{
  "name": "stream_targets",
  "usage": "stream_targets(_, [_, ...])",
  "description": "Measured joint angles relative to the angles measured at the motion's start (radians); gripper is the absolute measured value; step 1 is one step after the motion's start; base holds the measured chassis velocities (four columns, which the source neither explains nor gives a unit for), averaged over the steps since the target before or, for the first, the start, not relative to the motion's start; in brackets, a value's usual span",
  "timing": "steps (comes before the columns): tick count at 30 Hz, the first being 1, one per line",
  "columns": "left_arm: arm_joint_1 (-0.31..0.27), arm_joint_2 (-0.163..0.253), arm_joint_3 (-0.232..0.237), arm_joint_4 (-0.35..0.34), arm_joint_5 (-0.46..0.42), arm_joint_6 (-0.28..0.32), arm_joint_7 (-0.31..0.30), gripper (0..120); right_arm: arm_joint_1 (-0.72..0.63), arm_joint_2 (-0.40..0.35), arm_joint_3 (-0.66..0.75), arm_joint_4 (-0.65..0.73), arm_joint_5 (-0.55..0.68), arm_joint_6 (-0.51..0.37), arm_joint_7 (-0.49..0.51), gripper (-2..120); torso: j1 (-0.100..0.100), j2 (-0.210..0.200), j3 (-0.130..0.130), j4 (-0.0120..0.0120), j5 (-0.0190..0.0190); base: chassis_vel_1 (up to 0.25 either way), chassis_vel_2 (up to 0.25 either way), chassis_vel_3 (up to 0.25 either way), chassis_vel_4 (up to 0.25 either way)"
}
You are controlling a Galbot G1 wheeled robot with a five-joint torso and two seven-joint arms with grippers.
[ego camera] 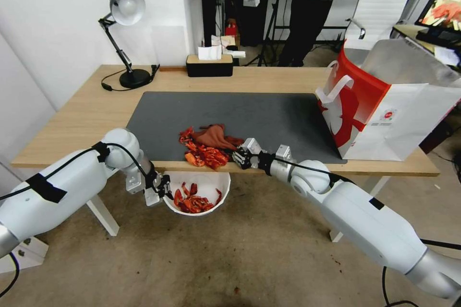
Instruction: Sweep shrimp from table into container with towel, then put container into takeout bag.
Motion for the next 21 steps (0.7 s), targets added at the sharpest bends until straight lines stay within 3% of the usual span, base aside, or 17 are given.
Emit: stream_targets(21, [-0.003, 0.01, 0.001, -0.002, -0.001, 0.005, 0.002, 0, -0.116, -0.027, 0.039, 0.123, -0.032, -0.009, 0.011, 5, 0.0, 0.0, 0.0, 0.0, 0.0001, 0.0, 0.0, 0.0, 0.0])
